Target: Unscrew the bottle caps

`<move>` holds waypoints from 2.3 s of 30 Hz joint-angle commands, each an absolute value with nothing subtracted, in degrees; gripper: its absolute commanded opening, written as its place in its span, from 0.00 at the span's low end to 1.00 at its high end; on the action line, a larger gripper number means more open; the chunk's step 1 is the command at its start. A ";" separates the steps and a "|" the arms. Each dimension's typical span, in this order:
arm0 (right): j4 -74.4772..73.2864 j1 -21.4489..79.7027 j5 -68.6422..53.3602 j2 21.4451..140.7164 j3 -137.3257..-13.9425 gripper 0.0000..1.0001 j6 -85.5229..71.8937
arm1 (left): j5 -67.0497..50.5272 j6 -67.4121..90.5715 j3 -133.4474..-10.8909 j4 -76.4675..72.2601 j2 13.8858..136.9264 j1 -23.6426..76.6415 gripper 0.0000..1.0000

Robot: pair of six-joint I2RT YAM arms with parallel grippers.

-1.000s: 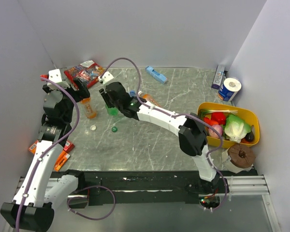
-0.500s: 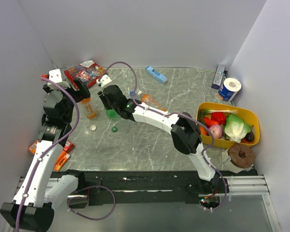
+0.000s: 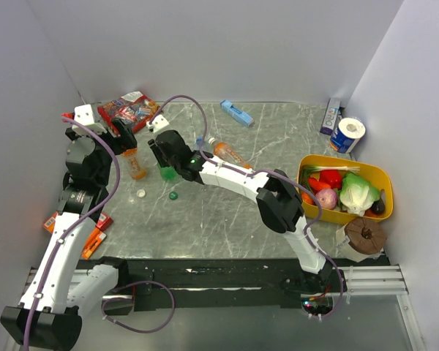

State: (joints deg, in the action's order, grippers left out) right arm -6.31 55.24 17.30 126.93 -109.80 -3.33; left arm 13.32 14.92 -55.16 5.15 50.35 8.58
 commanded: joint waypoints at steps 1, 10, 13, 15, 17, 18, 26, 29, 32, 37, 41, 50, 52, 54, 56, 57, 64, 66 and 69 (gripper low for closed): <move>-3.69 55.37 18.28 126.56 -109.95 0.18 -3.69 | 12.48 15.73 -55.11 3.78 49.75 8.35 0.96; -4.40 55.46 18.19 126.65 -109.69 0.36 -3.87 | 12.13 15.73 -55.20 3.87 49.83 8.35 0.96; -4.39 55.46 17.84 126.39 -109.77 0.47 -3.78 | 11.95 15.91 -55.28 3.95 49.92 8.35 0.96; -4.39 55.46 17.84 126.21 -109.86 0.54 -3.78 | 11.87 15.91 -55.28 3.96 50.01 8.26 0.96; -4.39 55.46 17.84 126.21 -109.95 0.59 -3.69 | 11.78 15.82 -55.28 3.96 49.92 8.26 0.96; -4.39 55.46 17.75 126.30 -110.04 0.61 -3.69 | 11.78 15.91 -55.28 3.96 50.01 8.26 0.96; -4.66 55.46 17.49 125.77 -110.13 0.71 -4.22 | 11.69 15.82 -55.28 4.04 50.01 8.26 0.96; -4.57 55.46 17.40 125.25 -110.30 0.77 -4.48 | 11.43 16.00 -55.20 3.96 50.01 8.26 0.96; -4.92 55.37 16.96 124.19 -111.18 0.82 -4.48 | 11.34 16.00 -55.28 3.96 50.10 8.26 0.96; -2.49 55.37 16.00 117.53 -108.30 0.88 -5.18 | 11.25 16.00 -55.28 3.96 50.01 8.26 0.96; 3.95 55.37 15.29 108.04 -97.42 0.90 -5.62 | 10.90 16.17 -55.28 3.96 50.01 8.26 0.96; -4.99 46.16 7.57 98.34 -92.62 0.88 -16.51 | 10.02 16.35 -55.02 3.43 49.75 8.26 0.96; -12.89 44.04 6.08 101.94 -95.26 0.87 -20.03 | 9.14 16.35 -55.02 3.34 50.10 8.26 0.96; -18.86 41.32 4.75 105.88 -98.78 0.85 -22.14 | 8.44 16.70 -55.37 3.60 50.53 8.35 0.96; -21.61 39.65 2.91 108.53 -101.41 0.83 -22.94 | 7.82 16.79 -55.46 3.60 50.71 8.26 0.96; -22.58 39.38 2.64 110.89 -102.21 0.82 -23.29 | 7.56 16.79 -55.46 3.60 50.80 8.35 0.96; -28.38 38.59 2.37 119.96 -109.15 0.82 -23.90 | 7.47 16.87 -55.46 3.60 50.89 8.26 0.96; -30.41 38.15 2.20 122.77 -111.53 0.83 -25.04 | 7.21 16.87 -55.55 3.69 51.15 8.26 0.96; -30.41 37.18 1.32 125.15 -112.41 0.85 -27.59 | 6.86 16.96 -55.64 3.87 51.42 8.26 0.96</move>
State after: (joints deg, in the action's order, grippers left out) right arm -28.69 38.20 2.11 124.44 -107.44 -23.68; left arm 8.19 16.03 -55.16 5.15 51.27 8.54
